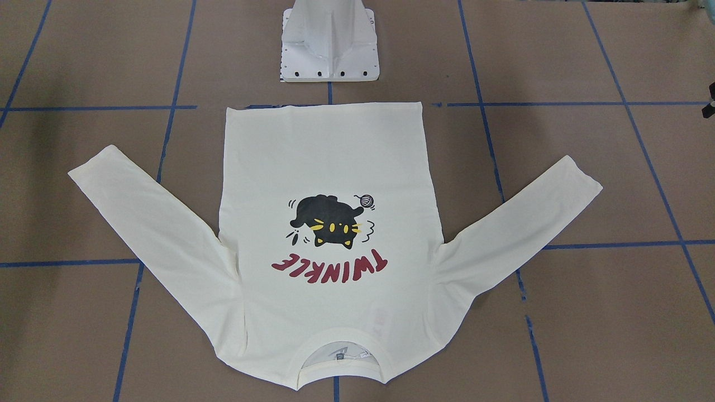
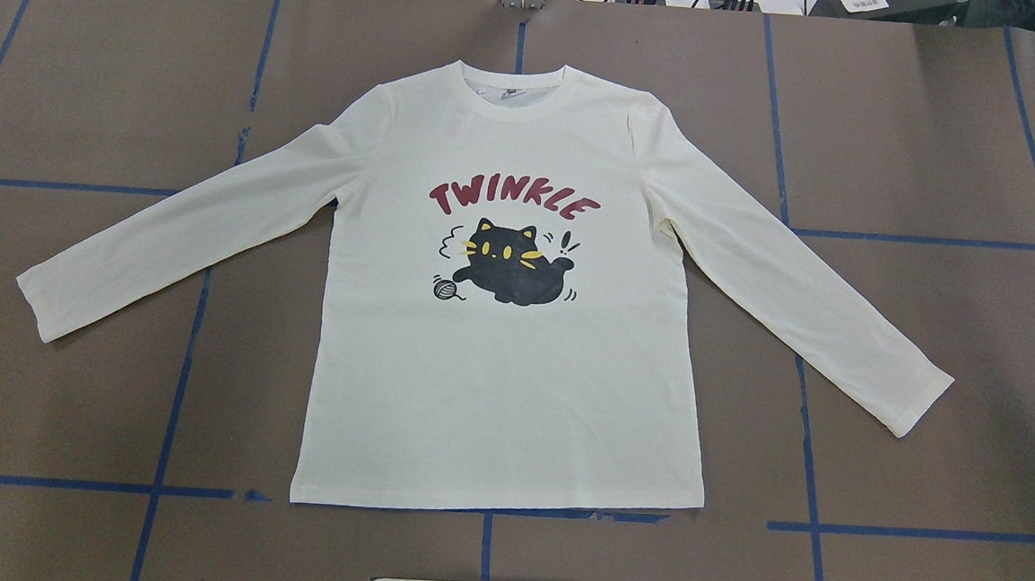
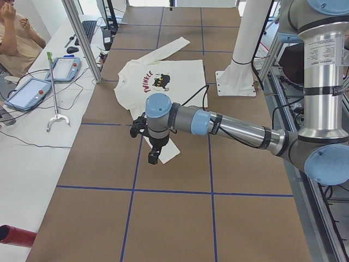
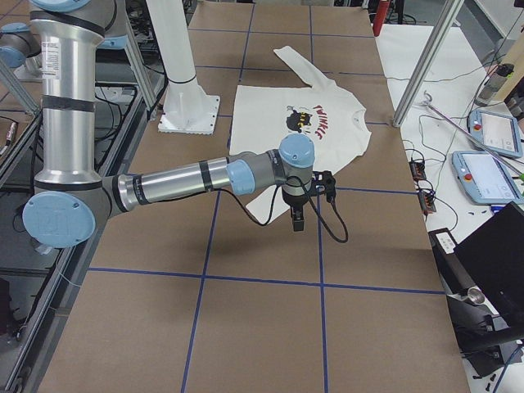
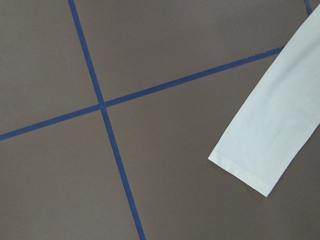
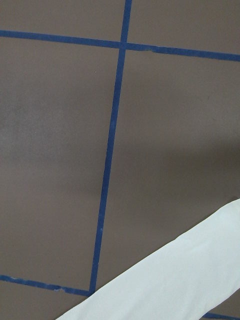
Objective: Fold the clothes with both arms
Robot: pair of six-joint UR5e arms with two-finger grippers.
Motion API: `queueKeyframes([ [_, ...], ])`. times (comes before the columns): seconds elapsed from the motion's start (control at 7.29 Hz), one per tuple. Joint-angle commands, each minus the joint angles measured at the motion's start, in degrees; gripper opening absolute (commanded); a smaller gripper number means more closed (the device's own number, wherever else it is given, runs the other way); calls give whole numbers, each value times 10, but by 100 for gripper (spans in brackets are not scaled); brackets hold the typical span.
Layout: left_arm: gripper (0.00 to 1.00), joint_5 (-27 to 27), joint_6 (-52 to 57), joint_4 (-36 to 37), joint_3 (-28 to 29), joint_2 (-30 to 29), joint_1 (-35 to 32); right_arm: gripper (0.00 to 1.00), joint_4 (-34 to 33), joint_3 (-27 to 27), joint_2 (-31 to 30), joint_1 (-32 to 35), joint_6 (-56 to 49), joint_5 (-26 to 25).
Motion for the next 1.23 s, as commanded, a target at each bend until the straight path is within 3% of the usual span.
queueKeyframes([
  [0.0, 100, -10, -2, -27, -2, 5, 1, 100, 14, -1, -18, -14, 4, 1],
  [0.14, 100, -10, -3, -41, 0, 6, 1, 100, 17, -1, -20, -48, 18, 0],
  [0.27, 100, -10, -4, -43, -6, 4, 1, 100, 64, -3, -23, -83, 51, -4],
  [0.55, 100, -10, -20, -82, 1, 2, 1, 99, 218, -26, -50, -161, 200, -15],
  [0.69, 100, -9, -46, -97, -1, 1, 2, 94, 264, -46, -51, -223, 284, -62],
  [0.82, 100, -9, -54, -117, 7, 1, 2, 94, 308, -61, -50, -242, 319, -74],
  [1.1, 100, -9, -54, -160, 30, -1, 2, 94, 330, -100, -55, -242, 323, -73],
])
